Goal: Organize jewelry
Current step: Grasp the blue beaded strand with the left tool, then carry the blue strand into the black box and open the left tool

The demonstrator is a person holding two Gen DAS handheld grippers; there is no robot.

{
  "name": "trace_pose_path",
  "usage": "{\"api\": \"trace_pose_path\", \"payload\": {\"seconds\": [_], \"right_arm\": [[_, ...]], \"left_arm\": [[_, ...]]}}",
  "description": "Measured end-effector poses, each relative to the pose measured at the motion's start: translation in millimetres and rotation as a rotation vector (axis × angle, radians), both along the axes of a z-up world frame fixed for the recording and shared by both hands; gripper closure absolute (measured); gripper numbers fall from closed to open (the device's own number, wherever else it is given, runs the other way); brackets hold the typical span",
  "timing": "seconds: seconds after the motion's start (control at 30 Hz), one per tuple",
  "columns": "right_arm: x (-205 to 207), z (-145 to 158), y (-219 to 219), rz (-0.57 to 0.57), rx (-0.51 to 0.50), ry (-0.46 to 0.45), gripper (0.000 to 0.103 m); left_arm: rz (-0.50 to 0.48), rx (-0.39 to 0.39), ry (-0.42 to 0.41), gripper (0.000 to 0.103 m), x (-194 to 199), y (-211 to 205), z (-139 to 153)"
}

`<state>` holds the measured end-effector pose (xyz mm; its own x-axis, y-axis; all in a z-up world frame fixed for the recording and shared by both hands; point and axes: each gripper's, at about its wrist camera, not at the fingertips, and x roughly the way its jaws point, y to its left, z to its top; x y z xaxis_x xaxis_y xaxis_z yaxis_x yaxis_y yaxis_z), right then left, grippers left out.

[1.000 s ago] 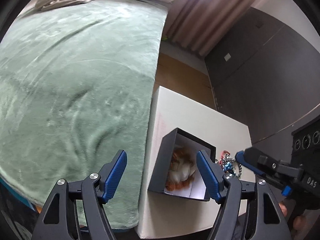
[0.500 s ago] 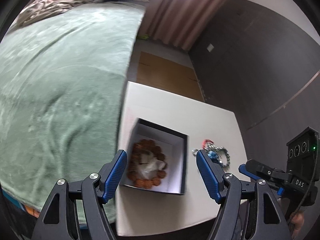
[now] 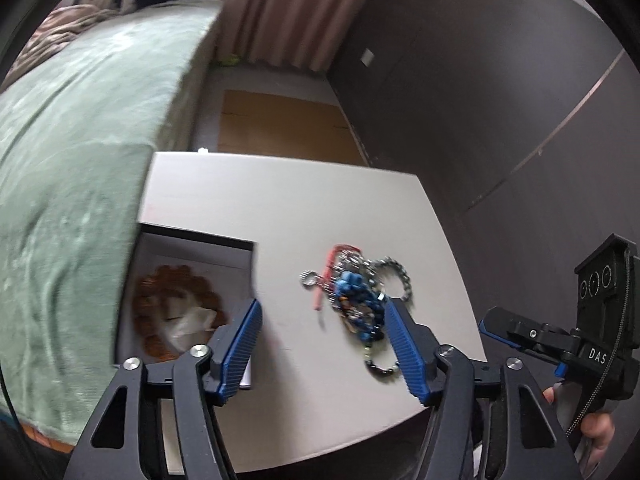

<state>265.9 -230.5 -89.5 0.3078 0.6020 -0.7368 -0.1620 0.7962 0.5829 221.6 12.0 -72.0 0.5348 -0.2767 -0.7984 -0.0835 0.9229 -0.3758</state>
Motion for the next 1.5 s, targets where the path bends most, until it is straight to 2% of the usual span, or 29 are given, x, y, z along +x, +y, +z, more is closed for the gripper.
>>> {"api": "trace_pose_path", "payload": {"seconds": [0.27, 0.67, 0.7, 0.77, 0.8, 1.0, 1.17, 1.37, 1.5], "right_arm": [[0.7, -16.3, -45.2, -0.076, 0.005, 0.034, 0.024], [3.8, -38.7, -76.8, -0.120, -0.001, 0.088, 0.024], [4.9, -40.5, -77.1, -0.119, 0.000, 0.091, 0.024], [5.9, -43.1, -75.4, -0.115, -0.002, 0.099, 0.024], [6.3, -43.9, -74.3, -0.112, -0.002, 0.101, 0.024], [9.9, -54.9, -47.9, -0.048, -0.031, 0.112, 0.025], [14.8, -66.9, -18.7, 0.021, -0.086, 0.129, 0.042], [17.6, -75.0, 6.0, 0.061, -0.147, 0.139, 0.053], [18.1, -78.3, 19.5, 0.074, -0.207, 0.147, 0.053]], "left_arm": [[-0.046, 0.023, 0.099, 0.054, 30.9, -34.4, -30.9], [-0.034, 0.085, 0.198, 0.056, 66.5, -58.9, -76.9], [-0.034, 0.090, 0.201, 0.059, 68.6, -60.4, -79.8], [-0.038, 0.090, 0.208, 0.088, 73.0, -63.7, -86.3], [-0.036, 0.093, 0.220, 0.091, 74.0, -63.5, -88.8], [-0.076, 0.088, 0.137, 0.092, 59.5, -63.2, -64.0], [-0.073, 0.087, 0.077, 0.092, 46.7, -52.0, -34.3], [-0.049, 0.091, 0.037, 0.092, 35.4, -32.2, -11.4], [-0.028, 0.095, 0.014, 0.092, 29.4, -20.1, 1.2]]}}
